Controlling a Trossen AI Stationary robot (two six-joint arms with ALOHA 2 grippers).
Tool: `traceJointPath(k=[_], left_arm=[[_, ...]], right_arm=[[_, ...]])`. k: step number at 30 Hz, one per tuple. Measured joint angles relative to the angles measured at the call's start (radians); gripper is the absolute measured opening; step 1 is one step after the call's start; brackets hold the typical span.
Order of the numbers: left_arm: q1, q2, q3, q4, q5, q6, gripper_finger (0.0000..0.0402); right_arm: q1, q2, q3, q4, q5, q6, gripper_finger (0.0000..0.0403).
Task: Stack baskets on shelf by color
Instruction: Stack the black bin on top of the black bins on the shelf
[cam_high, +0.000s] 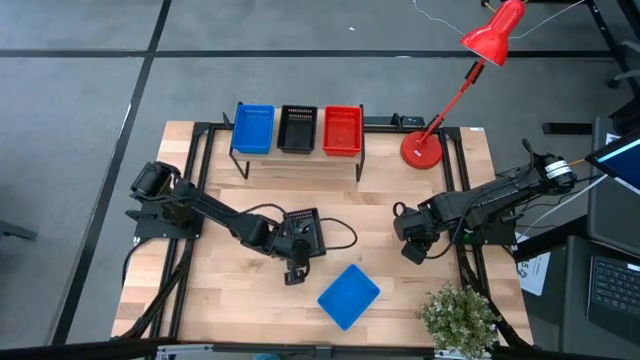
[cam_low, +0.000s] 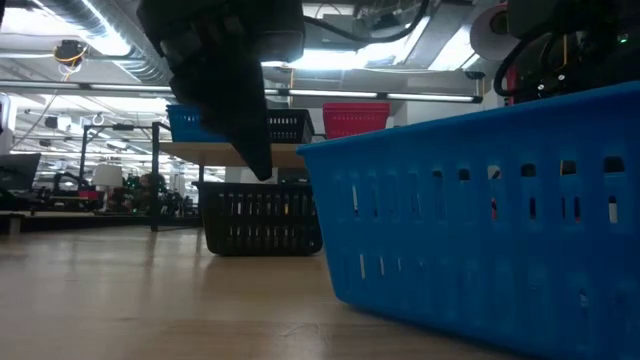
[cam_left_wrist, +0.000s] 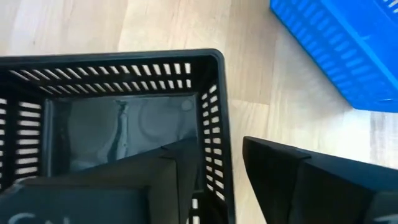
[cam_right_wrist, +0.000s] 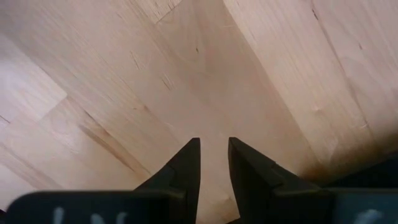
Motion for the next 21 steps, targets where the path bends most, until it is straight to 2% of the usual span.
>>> traceJointPath(k=[4, 15, 21], left_arm=[[-0.006, 0.02, -0.001, -0.011, -0.012, -0.013, 0.0134], [-0.019, 0.071, -0.002, -0.013, -0.007, -0.033, 0.0133], [-0.018, 0.107, 0.002, 0.013, -0.025, -0.051, 0.0111]], right_arm=[[0.0, 0.0, 0.0, 0.0, 0.0, -0.001, 0.0081], [0.0, 0.0, 0.0, 0.012, 0.027, -0.021, 0.0081], [0.0, 0.0, 0.0, 0.027, 0.026, -0.021, 0.0081]])
